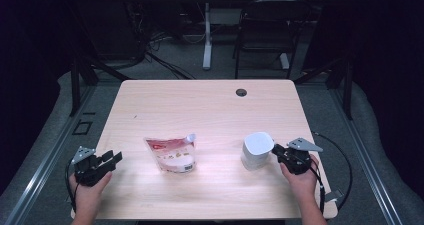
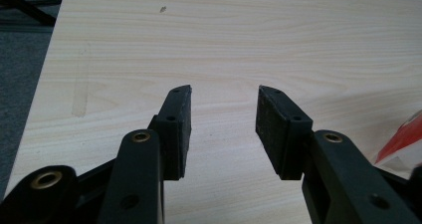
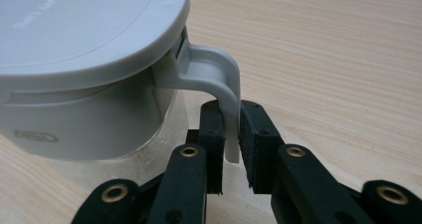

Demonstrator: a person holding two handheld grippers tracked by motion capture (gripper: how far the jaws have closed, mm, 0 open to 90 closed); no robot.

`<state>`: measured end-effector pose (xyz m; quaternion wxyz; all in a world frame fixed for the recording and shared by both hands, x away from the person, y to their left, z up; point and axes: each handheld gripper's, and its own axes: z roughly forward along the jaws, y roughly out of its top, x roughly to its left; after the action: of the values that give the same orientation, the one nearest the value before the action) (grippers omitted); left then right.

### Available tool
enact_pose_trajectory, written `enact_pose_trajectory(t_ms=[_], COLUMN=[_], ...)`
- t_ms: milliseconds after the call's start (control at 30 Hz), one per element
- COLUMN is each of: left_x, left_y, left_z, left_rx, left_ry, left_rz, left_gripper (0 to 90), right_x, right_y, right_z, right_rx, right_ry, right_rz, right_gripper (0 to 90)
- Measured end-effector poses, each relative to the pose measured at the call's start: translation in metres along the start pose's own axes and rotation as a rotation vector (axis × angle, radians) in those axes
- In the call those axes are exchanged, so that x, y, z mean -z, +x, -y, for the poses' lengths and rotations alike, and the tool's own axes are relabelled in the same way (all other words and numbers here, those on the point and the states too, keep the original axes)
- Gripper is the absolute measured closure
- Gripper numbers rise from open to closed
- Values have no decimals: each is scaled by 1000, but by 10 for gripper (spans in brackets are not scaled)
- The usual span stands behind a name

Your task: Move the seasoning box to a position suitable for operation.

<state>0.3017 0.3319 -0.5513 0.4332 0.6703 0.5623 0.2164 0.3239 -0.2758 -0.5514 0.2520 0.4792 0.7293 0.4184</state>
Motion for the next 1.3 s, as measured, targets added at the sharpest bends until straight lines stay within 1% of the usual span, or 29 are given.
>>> enact_pose_trajectory(t_ms=[67,100,167,267,300,333,400,467,533,633,700,767,800,833,867,933,1100,1233,1267,1300], left_x=[-1,-1,-2,-2,-1,-1,-1,-1,-1,1,1,2,2,1,1,0,0,-1,-1,-1], left_y=[-1,-2,-3,-3,-3,-3,-3,-3,-3,-4,-4,-4,-4,-3,-4,-4,-3,-2,-2,-2], left_z=[0,0,-1,-1,-1,-1,-1,-1,-1,-2,-2,-2,-2,-3,-2,-2,-2,-1,-1,-1], left_rx=[-7,-12,-18,-28,-27,-25,-22,-15,-15,-24,-20,-17,-9,-11,-12,-13,3,-1,-3,-4], left_ry=[0,4,10,11,9,8,5,-2,-6,-9,-17,-19,-20,-15,-19,-17,-16,-7,-6,-7], left_rz=[-2,-2,1,19,24,27,30,39,44,39,49,50,53,50,43,40,47,29,24,21], left_gripper=[576,576,576,576,576,576,576,558,547,547,546,534,534,506,509,515,514,515,516,526], right_x=[2,4,5,10,14,15,16,20,22,24,27,28,29,31,32,32,32,32,32,32], right_y=[2,3,5,10,14,16,17,21,22,24,26,27,28,30,31,32,32,32,33,34], right_z=[0,0,1,2,3,4,4,5,6,7,8,9,10,12,13,13,14,14,14,14], right_rx=[18,32,35,54,66,68,66,64,58,51,50,46,45,43,49,47,35,31,41,53], right_ry=[5,16,18,35,36,40,38,51,54,53,53,48,49,44,50,46,40,35,34,31], right_rz=[5,3,5,1,-6,-16,-23,-24,-33,-40,-43,-51,-53,-63,-68,-73,-80,-83,-82,-67], right_gripper=[812,815,816,822,826,828,829,828,827,825,826,823,815,806,803,801,789,772,761,737])
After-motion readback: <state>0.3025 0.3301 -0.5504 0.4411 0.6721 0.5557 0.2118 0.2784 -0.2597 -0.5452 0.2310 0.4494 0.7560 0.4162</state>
